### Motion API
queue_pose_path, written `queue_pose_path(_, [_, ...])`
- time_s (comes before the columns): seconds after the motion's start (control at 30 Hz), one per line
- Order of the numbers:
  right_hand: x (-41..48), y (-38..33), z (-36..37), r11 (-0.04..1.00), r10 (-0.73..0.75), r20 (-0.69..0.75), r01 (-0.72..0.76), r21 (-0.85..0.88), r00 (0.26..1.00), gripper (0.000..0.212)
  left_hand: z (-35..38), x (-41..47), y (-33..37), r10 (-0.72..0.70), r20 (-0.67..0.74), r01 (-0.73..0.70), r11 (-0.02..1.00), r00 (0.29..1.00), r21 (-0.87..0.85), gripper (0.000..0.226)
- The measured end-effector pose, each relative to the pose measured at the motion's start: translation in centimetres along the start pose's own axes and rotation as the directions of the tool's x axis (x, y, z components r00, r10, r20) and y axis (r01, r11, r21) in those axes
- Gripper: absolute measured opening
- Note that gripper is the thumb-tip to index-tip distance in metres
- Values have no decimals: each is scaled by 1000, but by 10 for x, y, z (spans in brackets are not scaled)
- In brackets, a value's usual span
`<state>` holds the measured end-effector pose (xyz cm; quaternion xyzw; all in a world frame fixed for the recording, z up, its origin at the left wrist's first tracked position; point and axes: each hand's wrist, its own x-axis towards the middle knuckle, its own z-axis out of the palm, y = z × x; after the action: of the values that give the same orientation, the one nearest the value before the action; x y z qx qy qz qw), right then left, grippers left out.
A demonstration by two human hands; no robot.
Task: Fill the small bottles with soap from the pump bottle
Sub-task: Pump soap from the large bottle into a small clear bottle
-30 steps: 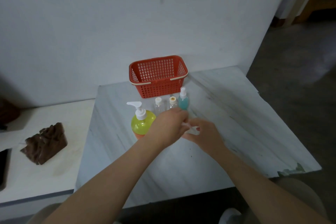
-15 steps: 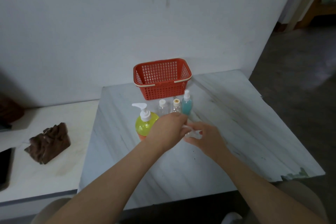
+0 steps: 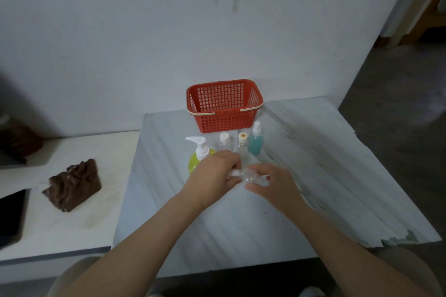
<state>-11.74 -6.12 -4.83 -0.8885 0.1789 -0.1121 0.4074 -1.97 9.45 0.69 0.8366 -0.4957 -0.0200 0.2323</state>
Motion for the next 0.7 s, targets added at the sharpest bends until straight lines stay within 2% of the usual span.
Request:
queue_pose_path(0.27, [9, -16, 20, 994, -34, -16, 35, 104, 999, 35, -21, -57, -54, -247, -7, 244, 962, 969, -125, 25])
queue_pose_path(0.4, [11, -22, 29, 993, -39, -11, 40, 112, 999, 33, -23, -66, -85, -415, -35, 404, 899, 909, -170, 35])
queue_pose_path(0.53, [10, -25, 33, 993, -20, -6, 21, 118, 1000, 32, -8, -57, -111, -591, -69, 556, 788, 804, -264, 24])
queue_pose_path(0.7, [10, -23, 29, 993, 16, 9, -17, 117, 1000, 34, 10, -35, -122, -632, -92, 604, 767, 769, -215, 9])
